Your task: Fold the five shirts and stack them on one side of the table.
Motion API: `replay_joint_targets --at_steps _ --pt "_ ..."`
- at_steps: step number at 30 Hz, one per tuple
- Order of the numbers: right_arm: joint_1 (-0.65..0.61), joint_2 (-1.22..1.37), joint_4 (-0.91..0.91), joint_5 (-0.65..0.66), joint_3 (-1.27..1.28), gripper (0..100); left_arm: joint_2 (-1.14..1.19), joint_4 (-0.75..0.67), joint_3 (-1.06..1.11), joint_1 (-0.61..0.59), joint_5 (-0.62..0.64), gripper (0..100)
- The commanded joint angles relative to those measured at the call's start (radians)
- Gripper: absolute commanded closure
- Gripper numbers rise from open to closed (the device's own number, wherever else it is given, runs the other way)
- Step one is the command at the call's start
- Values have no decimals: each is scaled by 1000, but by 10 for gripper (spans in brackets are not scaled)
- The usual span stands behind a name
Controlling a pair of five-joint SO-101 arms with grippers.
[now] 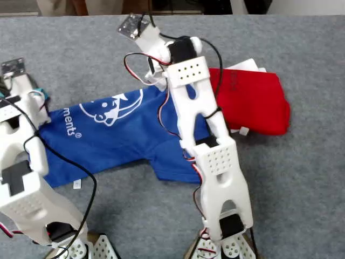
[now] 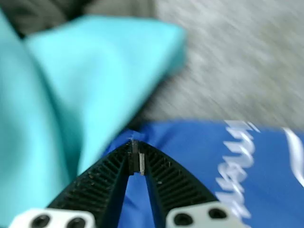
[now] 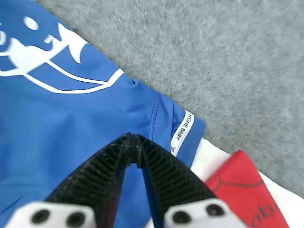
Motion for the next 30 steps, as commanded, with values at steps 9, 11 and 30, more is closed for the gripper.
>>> replay_joint_targets --at_steps 9,11,30 --pt "136 137 -238 2 186 997 193 -20 -242 -123 98 980" --pt "139 156 -236 2 159 997 220 18 -292 -123 98 980" --pt "84 41 193 72 -346 997 -10 526 -552 -12 97 981"
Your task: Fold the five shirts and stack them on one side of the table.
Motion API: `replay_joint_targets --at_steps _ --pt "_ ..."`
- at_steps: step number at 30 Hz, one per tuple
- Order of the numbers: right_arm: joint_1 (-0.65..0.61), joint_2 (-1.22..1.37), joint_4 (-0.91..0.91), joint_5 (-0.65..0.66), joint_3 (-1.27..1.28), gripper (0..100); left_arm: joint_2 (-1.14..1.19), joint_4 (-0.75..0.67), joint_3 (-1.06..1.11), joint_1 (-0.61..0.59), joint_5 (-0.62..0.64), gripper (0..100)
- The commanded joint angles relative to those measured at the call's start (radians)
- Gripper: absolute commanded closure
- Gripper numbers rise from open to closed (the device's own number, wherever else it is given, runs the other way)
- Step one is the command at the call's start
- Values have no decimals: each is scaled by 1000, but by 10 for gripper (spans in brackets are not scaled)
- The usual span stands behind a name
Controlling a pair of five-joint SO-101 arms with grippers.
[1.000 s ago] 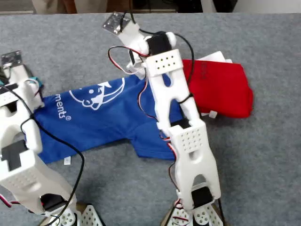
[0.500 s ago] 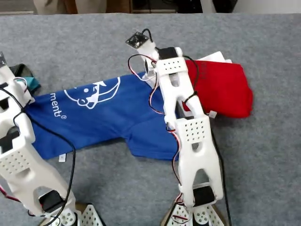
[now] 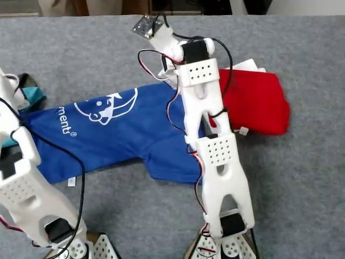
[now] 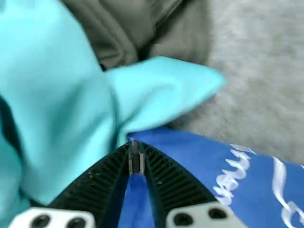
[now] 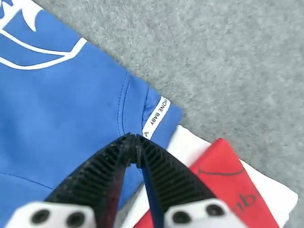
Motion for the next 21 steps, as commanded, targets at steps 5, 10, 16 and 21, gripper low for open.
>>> replay_joint_targets --at_steps 5,10,16,21 --pt "-36 -421 21 44 380 997 -312 -14 253 40 6 981" --pt "-122 -711 15 155 731 997 -545 -229 635 38 6 981" --pt "-140 -980 -21 229 1122 997 -731 -559 1096 38 12 981" --pt "-140 -1173 -23 338 1466 993 -776 -787 1363 28 12 980"
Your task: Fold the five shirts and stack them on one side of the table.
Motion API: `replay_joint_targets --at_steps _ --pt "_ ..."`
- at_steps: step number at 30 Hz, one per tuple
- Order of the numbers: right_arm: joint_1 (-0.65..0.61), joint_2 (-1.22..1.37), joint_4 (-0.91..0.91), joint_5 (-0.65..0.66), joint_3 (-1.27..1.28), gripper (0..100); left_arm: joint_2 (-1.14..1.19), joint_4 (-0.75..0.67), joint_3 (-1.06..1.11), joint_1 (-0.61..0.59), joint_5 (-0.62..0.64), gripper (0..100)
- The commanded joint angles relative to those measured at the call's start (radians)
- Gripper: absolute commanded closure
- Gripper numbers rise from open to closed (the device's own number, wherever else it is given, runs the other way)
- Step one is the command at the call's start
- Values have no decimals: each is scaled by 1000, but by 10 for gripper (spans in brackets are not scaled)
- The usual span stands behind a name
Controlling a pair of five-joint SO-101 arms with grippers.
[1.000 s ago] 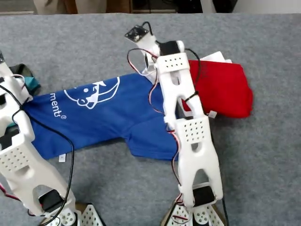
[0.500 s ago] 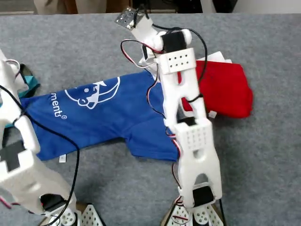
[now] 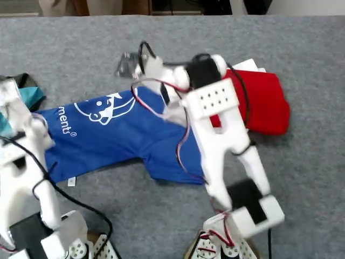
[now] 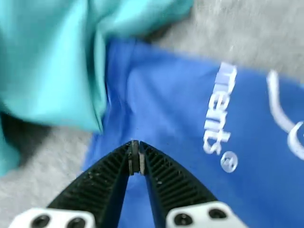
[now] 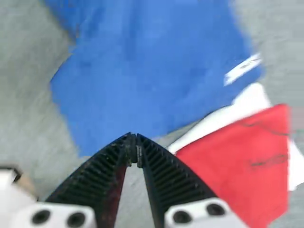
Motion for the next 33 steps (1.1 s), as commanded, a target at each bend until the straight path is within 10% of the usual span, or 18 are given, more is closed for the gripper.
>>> replay_joint_targets --at_steps 1,14,33 --pt "-18 -174 -26 101 262 993 -59 -144 129 -6 14 980" --pt "-202 -585 -512 75 1179 793 -90 -158 130 -61 94 978" --pt "-245 -302 -873 21 1262 796 -77 -164 101 -31 91 979"
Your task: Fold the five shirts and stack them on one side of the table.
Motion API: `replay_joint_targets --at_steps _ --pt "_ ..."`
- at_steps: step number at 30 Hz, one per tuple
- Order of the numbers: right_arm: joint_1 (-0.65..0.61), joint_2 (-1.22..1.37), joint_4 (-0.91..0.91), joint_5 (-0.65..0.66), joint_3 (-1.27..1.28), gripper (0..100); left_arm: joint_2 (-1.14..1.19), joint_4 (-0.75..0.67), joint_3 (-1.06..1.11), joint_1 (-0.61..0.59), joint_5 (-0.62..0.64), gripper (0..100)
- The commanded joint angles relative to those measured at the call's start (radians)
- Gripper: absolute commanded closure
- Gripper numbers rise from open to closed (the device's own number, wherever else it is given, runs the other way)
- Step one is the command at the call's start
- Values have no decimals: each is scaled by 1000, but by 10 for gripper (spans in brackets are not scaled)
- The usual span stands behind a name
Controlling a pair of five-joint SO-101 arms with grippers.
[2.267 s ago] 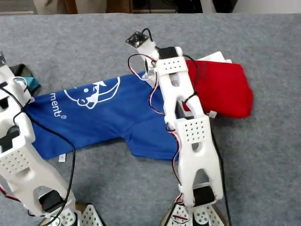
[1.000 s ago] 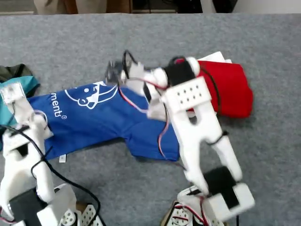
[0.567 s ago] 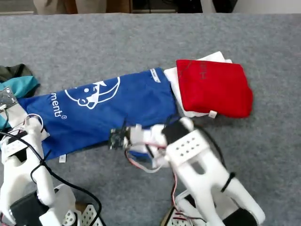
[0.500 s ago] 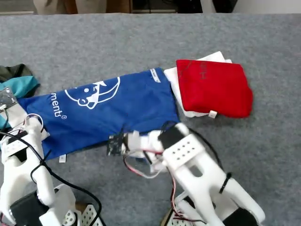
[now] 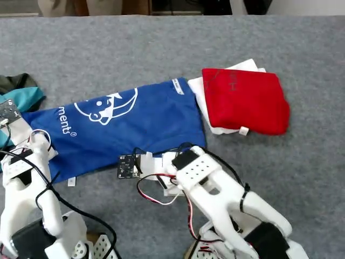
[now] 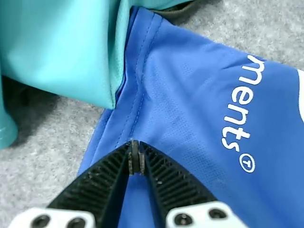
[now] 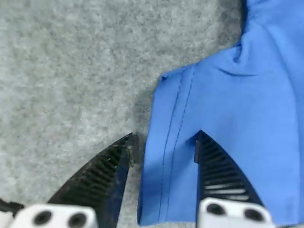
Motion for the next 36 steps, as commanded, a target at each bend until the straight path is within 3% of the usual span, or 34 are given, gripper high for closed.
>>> replay_joint_targets --at_steps 1,13,19,27,36 --pt "-8 54 -43 -9 -7 796 -18 -15 -34 5 8 979" --pt "-8 99 -38 57 -36 799 -19 -15 -29 2 8 979" --pt "-8 101 -40 98 -36 955 -21 -15 -28 0 8 980" --pt "-4 101 -48 98 -41 972 -21 -14 -28 0 8 980" --pt "156 300 52 104 -318 998 -19 -15 -31 0 8 980"
